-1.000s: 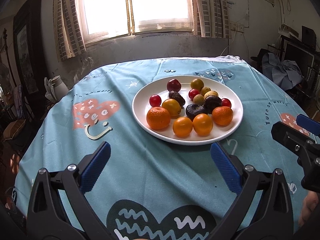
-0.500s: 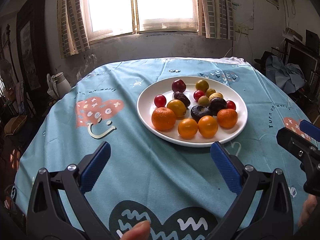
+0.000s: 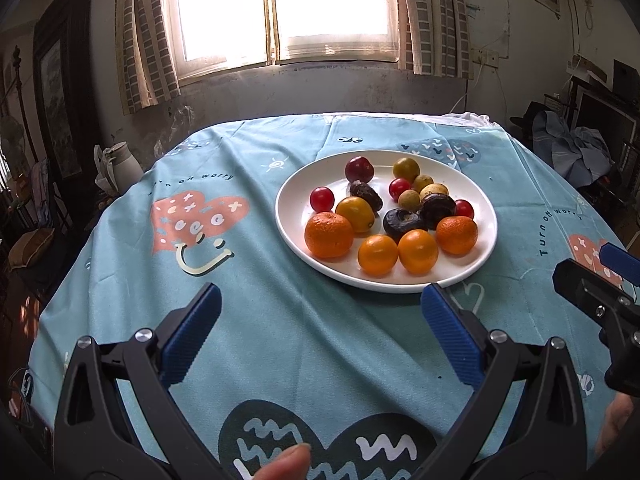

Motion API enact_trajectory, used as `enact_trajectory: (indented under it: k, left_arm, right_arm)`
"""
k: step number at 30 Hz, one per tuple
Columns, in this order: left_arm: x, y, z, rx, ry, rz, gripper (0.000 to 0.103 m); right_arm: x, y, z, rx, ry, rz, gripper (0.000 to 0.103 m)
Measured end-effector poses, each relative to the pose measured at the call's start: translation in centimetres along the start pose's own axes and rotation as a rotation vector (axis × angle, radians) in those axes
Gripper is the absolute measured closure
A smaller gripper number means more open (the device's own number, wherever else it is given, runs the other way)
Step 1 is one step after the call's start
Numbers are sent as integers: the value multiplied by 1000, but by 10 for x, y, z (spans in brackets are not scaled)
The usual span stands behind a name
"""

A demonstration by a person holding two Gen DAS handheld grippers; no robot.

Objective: Organize fruits

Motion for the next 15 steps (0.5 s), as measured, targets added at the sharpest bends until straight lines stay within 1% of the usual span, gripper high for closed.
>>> enact_trajectory:
  k: [15]
  left_arm:
    - [-1, 0, 0, 0, -3, -1, 2]
  right_arm:
    - [-4, 3, -2, 3, 2, -8, 1]
Point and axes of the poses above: each gripper's, at about its wrist camera, not at the fingertips, and x roughly against the way its jaws point, z to its right, y to its underside, the point moved 7 cm from there along -x, roughly the way its jaws point, and after that the axes turned 11 degrees about -z, right-handed, at the moved point
